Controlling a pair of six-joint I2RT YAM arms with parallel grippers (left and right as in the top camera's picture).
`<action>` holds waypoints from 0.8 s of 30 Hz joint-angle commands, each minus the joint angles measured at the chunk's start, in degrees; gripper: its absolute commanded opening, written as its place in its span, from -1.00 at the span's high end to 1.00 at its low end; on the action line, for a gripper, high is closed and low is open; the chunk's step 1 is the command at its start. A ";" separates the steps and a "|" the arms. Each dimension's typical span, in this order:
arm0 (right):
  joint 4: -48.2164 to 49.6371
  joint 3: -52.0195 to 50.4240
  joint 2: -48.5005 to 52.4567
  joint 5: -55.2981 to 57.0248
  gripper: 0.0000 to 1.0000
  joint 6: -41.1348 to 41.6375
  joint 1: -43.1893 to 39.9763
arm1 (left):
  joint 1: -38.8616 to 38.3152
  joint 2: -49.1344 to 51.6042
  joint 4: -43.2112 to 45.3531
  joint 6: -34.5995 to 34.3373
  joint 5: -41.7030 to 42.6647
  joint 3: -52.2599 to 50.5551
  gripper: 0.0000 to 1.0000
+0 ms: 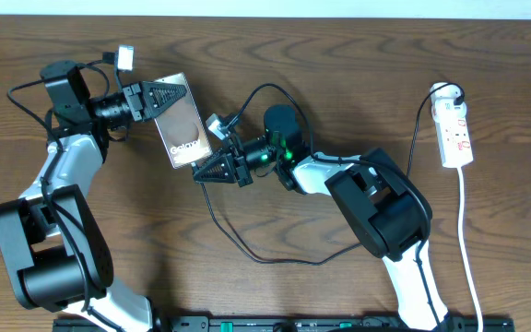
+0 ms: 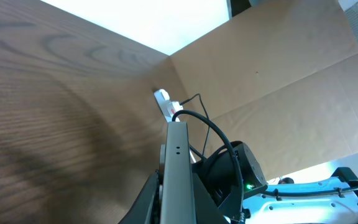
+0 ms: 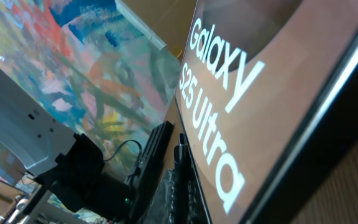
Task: Plug charger to phone and switch on socket
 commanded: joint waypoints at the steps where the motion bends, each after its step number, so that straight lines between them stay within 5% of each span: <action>1: 0.00 0.42 0.50 0.07 0.98 0.15 0.15 | -0.13 -0.37 0.17 -0.48 2.78 0.70 0.86; 24: -0.68 0.42 0.63 -0.39 0.98 -0.83 0.09 | -0.11 -0.37 0.63 -1.57 3.85 0.70 0.85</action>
